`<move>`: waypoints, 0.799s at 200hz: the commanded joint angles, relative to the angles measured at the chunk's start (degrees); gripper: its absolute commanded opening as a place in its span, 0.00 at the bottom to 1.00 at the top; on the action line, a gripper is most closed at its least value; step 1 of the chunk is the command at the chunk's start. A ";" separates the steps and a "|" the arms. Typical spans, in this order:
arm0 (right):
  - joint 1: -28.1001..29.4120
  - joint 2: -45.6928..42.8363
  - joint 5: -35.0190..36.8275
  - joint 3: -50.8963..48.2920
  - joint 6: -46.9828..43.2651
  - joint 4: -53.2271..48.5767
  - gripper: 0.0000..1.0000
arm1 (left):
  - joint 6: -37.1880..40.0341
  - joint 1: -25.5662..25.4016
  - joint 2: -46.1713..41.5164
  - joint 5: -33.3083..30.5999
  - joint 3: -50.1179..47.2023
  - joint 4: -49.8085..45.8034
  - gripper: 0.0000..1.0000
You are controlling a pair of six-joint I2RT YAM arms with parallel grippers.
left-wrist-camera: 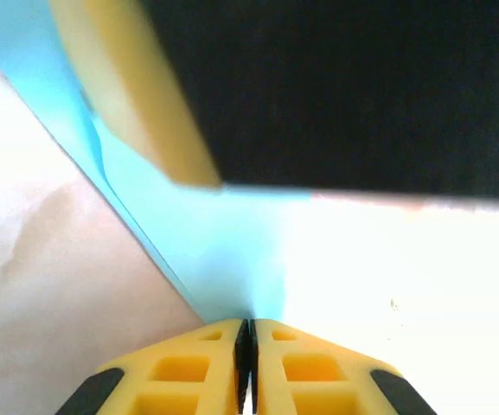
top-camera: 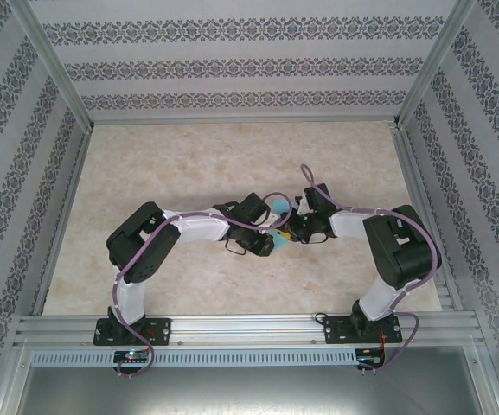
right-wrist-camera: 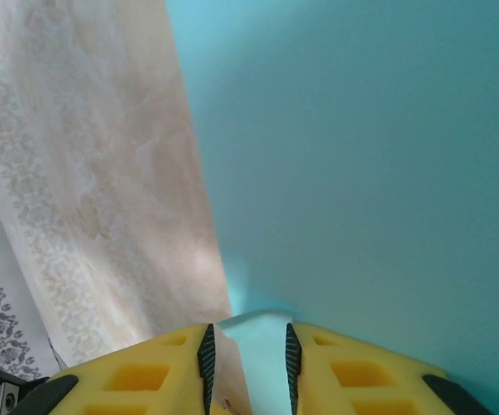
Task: Fold a paper plane with a square sheet of paper (pick it up from the middle)
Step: Third fold the triangle at the center of the table.
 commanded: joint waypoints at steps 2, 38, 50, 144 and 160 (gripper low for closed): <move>-1.51 -3.05 0.78 -1.61 -0.41 0.55 0.32 | 2.59 -1.53 5.02 -7.06 -2.13 -8.67 0.15; -2.96 -7.80 0.29 -3.54 -0.64 -0.29 0.33 | 2.89 -1.68 5.41 -7.11 -2.31 -9.10 0.15; -2.90 -9.47 -0.12 -4.55 -0.31 -0.27 0.32 | 2.97 -1.70 5.43 -7.37 -2.25 -9.33 0.15; 1.89 -11.53 -1.46 -12.48 9.09 12.20 0.07 | 2.89 -1.70 5.27 -7.56 -2.17 -9.24 0.15; 2.65 -9.25 -1.11 -12.63 9.29 13.69 0.05 | 2.89 -1.70 5.06 -7.81 -2.12 -9.35 0.15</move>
